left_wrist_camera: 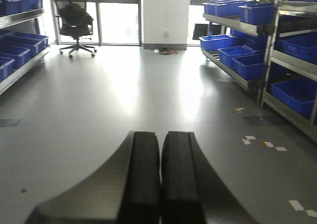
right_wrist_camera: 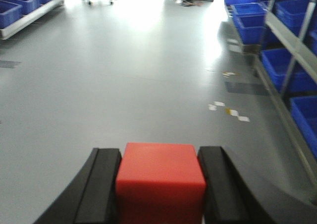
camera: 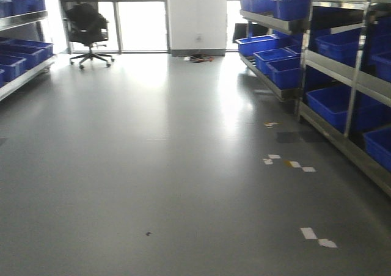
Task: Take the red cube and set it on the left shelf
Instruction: 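Drive the base toward the shelf rack holding the red cube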
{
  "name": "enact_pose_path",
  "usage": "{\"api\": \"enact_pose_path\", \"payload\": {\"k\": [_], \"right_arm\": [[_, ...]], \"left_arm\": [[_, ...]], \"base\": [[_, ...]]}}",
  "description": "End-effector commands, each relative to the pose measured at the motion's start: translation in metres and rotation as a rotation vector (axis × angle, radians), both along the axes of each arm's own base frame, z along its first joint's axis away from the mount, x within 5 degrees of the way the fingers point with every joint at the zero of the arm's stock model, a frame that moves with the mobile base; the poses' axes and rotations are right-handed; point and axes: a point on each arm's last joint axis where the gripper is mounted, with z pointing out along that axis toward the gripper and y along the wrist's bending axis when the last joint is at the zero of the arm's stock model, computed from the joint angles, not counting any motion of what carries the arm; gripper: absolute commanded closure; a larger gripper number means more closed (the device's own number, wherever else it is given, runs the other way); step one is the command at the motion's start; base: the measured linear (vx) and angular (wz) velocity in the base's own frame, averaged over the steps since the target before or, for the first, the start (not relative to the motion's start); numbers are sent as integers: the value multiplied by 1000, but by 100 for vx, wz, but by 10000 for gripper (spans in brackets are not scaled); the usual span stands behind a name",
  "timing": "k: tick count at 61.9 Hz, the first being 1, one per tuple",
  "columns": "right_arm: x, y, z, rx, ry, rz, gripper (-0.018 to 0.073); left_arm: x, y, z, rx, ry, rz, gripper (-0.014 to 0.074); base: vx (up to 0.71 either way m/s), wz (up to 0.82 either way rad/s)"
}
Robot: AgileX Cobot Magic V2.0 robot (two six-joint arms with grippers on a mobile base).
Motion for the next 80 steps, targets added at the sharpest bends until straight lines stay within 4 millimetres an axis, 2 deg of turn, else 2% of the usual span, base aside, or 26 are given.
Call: {"api": "enact_pose_path", "payload": {"k": [1,36,80], "right_arm": [[0,1,16,-2,-107,10,495],[0,1,16,-2,-107,10,495],[0,1,16,-2,-107,10,495]], "left_arm": [[0,1,1,-14,-75,5,495],[0,1,1,-14,-75,5,495],[0,1,1,-14,-75,5,495]], "base": [[13,74],[28,33],[56,11]]}}
